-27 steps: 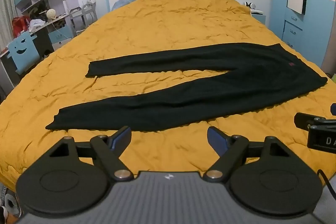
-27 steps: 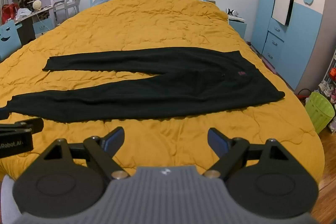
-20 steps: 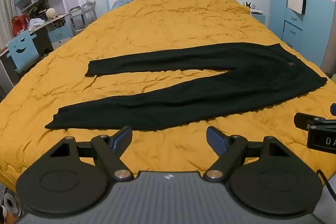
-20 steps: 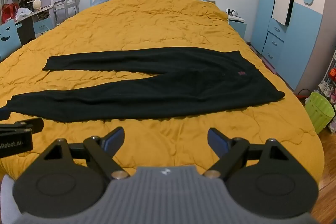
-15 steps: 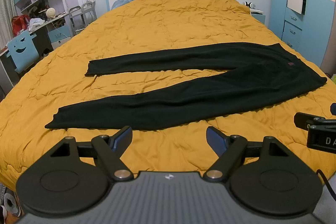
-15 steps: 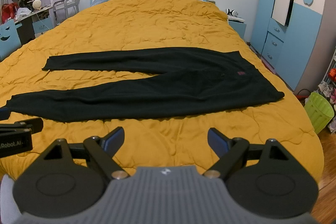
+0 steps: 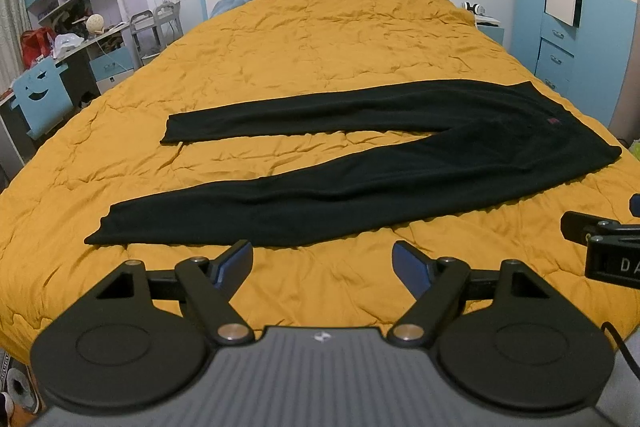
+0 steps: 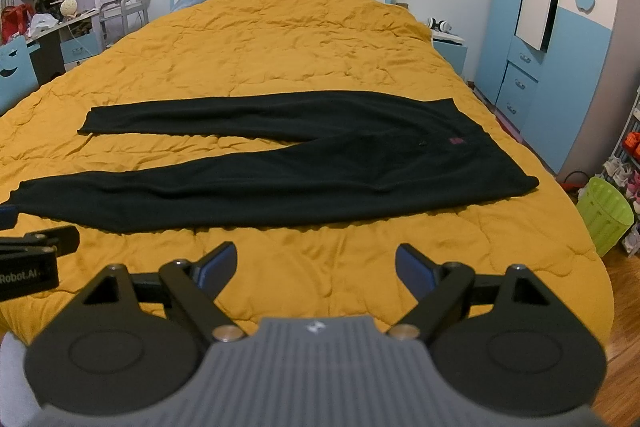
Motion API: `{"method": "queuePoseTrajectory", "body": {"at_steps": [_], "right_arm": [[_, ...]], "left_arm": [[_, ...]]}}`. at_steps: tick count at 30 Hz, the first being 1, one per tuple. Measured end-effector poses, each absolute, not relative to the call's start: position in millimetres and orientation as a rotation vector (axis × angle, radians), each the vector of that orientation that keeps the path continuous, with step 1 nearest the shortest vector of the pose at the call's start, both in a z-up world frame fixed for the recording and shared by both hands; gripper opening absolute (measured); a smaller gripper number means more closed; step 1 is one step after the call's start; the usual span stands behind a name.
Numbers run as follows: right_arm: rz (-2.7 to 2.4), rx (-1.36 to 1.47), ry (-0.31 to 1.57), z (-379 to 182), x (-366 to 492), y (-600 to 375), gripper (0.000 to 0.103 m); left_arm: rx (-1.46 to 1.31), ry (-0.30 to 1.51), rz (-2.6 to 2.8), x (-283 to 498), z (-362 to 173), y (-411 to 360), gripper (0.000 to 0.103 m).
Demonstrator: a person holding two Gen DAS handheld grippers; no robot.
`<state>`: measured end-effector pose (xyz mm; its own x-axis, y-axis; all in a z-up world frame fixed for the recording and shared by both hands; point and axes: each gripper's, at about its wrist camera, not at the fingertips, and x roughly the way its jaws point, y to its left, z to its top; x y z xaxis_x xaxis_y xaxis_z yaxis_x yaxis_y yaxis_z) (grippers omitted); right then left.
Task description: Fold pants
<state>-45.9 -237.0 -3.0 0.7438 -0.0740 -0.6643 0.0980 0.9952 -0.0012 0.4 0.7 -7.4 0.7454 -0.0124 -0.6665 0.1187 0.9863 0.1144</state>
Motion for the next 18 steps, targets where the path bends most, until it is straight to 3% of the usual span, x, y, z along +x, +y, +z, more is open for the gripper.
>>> {"method": "queuePoseTrajectory", "body": {"at_steps": [18], "right_arm": [[-0.095,0.029,0.722,-1.6,-46.1,-238.7,0.082]], "left_arm": [[0.156,0.729,-0.075,-0.4,-6.4,-3.4,0.091]]}}
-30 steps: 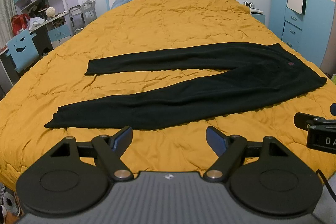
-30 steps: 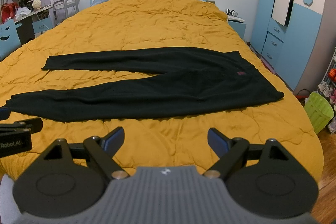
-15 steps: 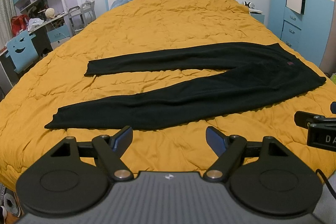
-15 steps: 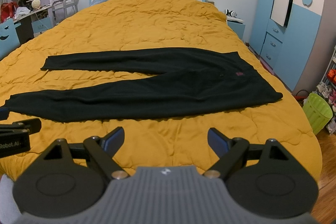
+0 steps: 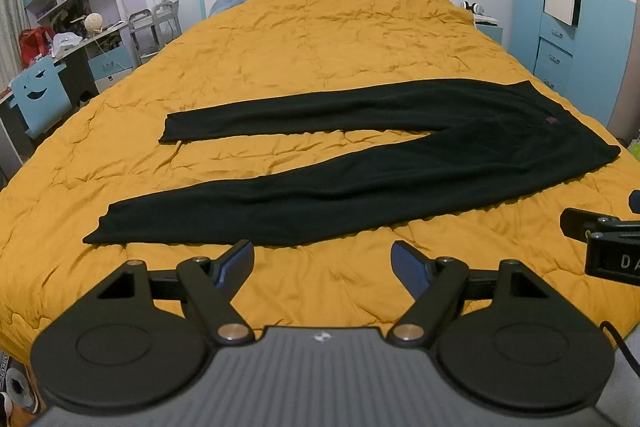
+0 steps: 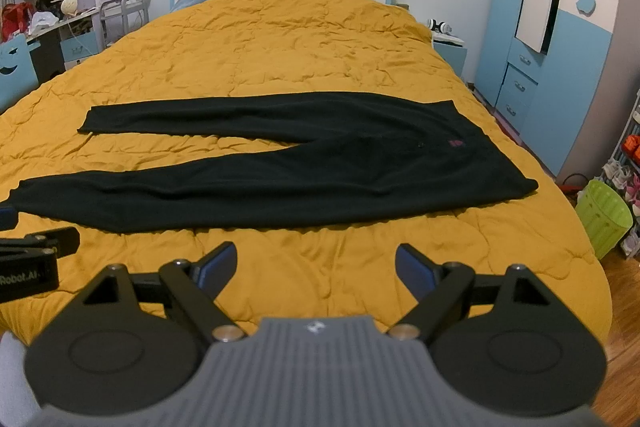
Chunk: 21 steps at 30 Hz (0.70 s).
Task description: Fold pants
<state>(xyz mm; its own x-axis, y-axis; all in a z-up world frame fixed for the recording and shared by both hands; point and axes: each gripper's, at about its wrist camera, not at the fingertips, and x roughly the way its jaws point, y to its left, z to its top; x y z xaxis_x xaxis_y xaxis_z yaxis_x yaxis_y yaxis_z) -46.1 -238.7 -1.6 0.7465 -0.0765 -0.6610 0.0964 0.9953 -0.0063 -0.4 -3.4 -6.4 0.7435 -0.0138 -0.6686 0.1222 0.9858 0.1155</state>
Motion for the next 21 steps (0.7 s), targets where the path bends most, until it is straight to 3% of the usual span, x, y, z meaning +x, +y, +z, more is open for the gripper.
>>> {"method": "queuePoseTrajectory", "body": {"at_steps": [21], "right_arm": [[-0.106,0.028,0.723,4.2,-43.9,-241.6,0.082]], "left_arm": [[0.153,0.736,-0.076,-0.5,-10.6,-6.2,0.091]]}}
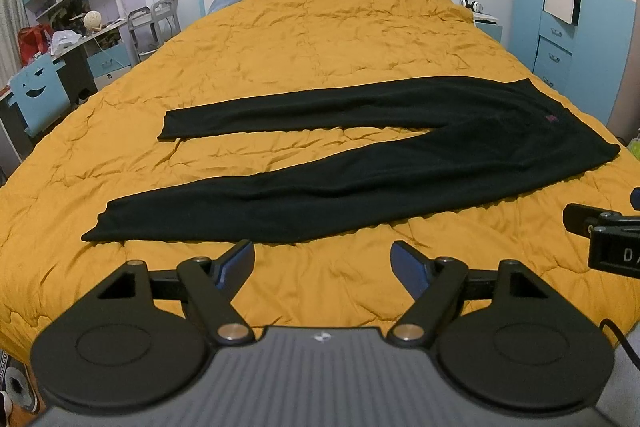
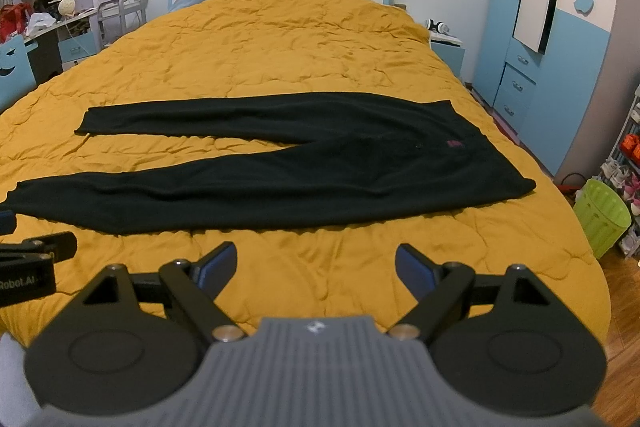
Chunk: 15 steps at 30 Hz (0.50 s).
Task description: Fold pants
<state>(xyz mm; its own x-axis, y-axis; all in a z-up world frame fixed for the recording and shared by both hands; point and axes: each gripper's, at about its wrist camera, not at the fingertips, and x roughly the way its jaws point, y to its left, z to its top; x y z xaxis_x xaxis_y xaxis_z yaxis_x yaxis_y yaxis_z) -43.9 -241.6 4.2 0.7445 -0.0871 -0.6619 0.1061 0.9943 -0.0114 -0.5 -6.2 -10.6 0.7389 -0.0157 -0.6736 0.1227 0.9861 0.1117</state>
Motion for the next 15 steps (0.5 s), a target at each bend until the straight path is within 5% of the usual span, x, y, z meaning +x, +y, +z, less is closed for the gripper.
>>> {"method": "queuePoseTrajectory", "body": {"at_steps": [15], "right_arm": [[-0.117,0.026,0.730,-0.8,-41.0,-241.1,0.082]], "left_arm": [[0.145,0.761,-0.084,1.9,-17.0,-1.9,0.089]]}}
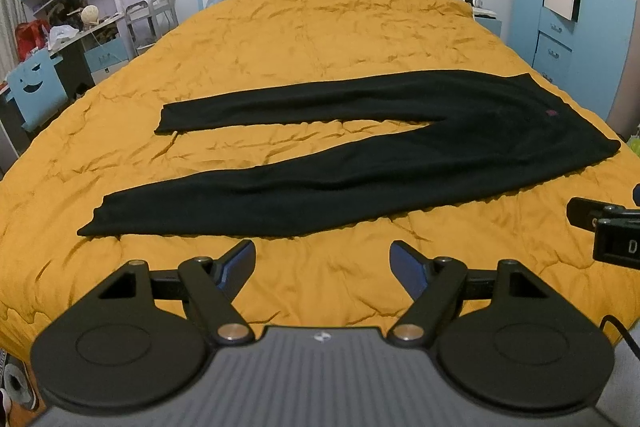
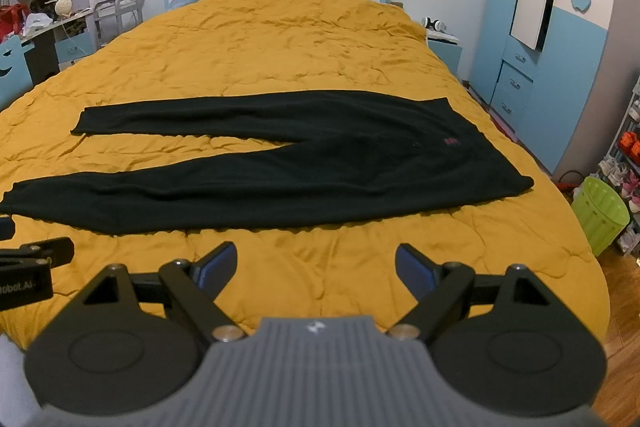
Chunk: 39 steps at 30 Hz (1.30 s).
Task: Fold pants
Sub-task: 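Grasp the pants waistband with the left gripper while the right gripper grasps the waistband corner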
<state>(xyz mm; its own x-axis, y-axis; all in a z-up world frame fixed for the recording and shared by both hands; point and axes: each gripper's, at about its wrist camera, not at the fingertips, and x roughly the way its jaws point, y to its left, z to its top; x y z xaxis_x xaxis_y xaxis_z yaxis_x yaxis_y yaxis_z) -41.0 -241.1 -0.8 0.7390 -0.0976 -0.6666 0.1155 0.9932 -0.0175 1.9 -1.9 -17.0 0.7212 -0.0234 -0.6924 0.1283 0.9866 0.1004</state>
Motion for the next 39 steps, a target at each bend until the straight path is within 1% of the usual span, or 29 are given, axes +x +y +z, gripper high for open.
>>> {"method": "queuePoseTrajectory", "body": {"at_steps": [5,8,9,11,13,16,20,22,23,24,26,30,35,36,37,38,39], "right_arm": [[-0.111,0.026,0.707,-3.0,-39.3,-243.7,0.082],[-0.059,0.033,0.656,-5.5,-37.2,-251.9,0.082],[-0.044,0.030,0.645,-6.9,-35.2,-255.8,0.082],[-0.014,0.021,0.632,-10.5,-28.2,-266.9,0.083],[0.008,0.016,0.632,-16.2,-19.7,-279.6,0.083],[0.015,-0.003,0.651,-26.4,-4.1,-302.6,0.083],[0.015,-0.049,0.686,-42.1,19.2,-330.8,0.080],[0.013,-0.090,0.710,-52.3,32.4,-344.5,0.068],[0.011,-0.115,0.724,-57.9,39.4,-351.0,0.061],[0.009,-0.138,0.736,-62.8,46.0,-356.3,0.056],[0.007,-0.161,0.760,-72.1,57.2,-370.0,0.053],[0.013,-0.204,0.788,-83.6,78.8,-389.9,0.053],[0.045,-0.271,0.814,-95.3,100.2,-409.1,0.053],[0.054,-0.286,0.816,-98.8,104.5,-413.6,0.053],[0.056,-0.305,0.818,-100.8,106.6,-415.7,0.053],[0.057,-0.333,0.821,-104.4,109.4,-419.7,0.053],[0.061,-0.369,0.826,-108.7,112.4,-424.1,0.053]], "left_arm": [[0.146,0.768,-0.095,7.5,-17.7,1.1,0.086],[0.146,0.751,-0.138,14.5,-20.8,8.6,0.077],[0.143,0.747,-0.157,17.8,-22.7,12.8,0.073],[0.147,0.748,-0.188,26.8,-27.7,21.8,0.061],[0.174,0.754,-0.208,37.5,-35.1,31.8,0.045],[0.255,0.750,-0.211,54.0,-48.3,50.4,0.043],[0.475,0.742,-0.194,71.8,-70.6,70.1,0.043],[0.552,0.756,-0.198,80.6,-80.0,82.7,0.043],[0.586,0.760,-0.195,84.6,-84.3,88.2,0.043],[0.628,0.762,-0.186,88.4,-89.4,94.3,0.043],[0.724,0.775,-0.160,96.5,-101.5,105.1,0.043],[0.859,0.824,-0.122,114.3,-121.5,121.7,0.043],[0.939,0.848,-0.097,134.4,-132.1,128.7,0.043],[0.936,0.857,-0.095,139.1,-133.5,130.3,0.041],[0.930,0.861,-0.092,139.3,-134.1,130.2,0.031],[0.920,0.868,-0.090,141.1,-134.5,130.1,0.026],[0.908,0.874,-0.087,142.4,-134.2,129.4,0.017]]}}
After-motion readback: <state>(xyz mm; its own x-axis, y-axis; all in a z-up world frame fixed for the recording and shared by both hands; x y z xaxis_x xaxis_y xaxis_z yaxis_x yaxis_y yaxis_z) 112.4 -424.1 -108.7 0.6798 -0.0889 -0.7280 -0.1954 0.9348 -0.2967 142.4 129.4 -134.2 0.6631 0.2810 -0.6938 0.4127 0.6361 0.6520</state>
